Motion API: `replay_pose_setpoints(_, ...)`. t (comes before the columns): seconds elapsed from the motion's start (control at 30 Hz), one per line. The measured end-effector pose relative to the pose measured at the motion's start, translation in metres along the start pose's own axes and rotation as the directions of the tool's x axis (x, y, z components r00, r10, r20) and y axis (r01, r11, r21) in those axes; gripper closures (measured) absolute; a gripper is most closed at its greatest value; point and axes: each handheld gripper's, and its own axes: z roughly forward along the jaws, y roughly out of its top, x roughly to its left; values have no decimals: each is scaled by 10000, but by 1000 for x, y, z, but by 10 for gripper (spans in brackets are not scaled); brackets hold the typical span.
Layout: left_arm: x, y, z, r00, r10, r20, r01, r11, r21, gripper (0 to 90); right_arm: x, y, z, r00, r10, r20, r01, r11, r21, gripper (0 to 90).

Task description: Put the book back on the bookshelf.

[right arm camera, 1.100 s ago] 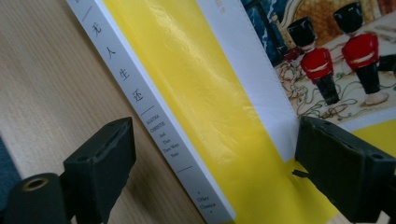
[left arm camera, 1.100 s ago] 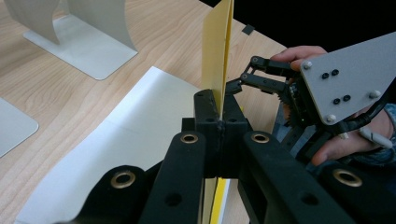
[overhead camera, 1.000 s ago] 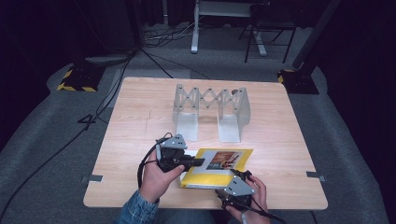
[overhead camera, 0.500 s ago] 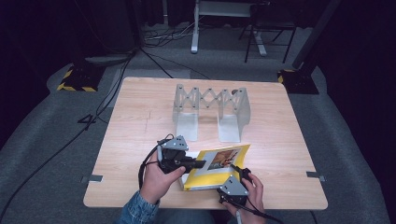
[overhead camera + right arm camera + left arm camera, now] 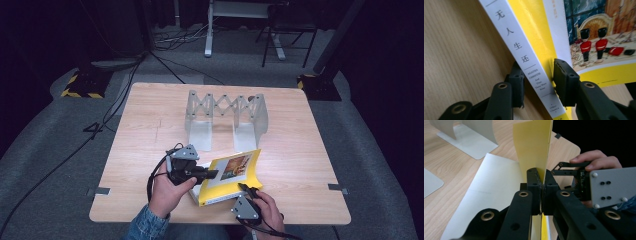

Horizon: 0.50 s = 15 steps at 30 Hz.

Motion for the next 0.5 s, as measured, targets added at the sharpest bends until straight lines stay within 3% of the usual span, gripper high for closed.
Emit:
replay_pose_setpoints(0.1,5,-2,-6,9980,-420,-477,401,9984,-400,781,0,2,-2,9998,-203,53,203,9998,-49,675)
replay_pose_setpoints(0.2,12,-5,-14,9900,-890,-1095,787,9923,-953,608,-4,2,-6,10000,-95,28,95,9997,-205,693)
replay_pose_setpoints(0.27,15,-8,-19,9847,-1162,-1302,996,9869,-1269,567,-7,2,-8,10000,58,-5,-58,9994,-338,705)
replay_pose_setpoints(0.33,17,-9,-22,9787,-1257,-1626,1005,9829,-1545,503,-10,2,-10,9995,309,-42,-311,9982,-506,716)
replay_pose_setpoints(0.5,19,-12,-29,9689,-1349,-2076,949,9768,-1920,451,-18,2,-14,9951,935,-310,-957,9920,-826,761)
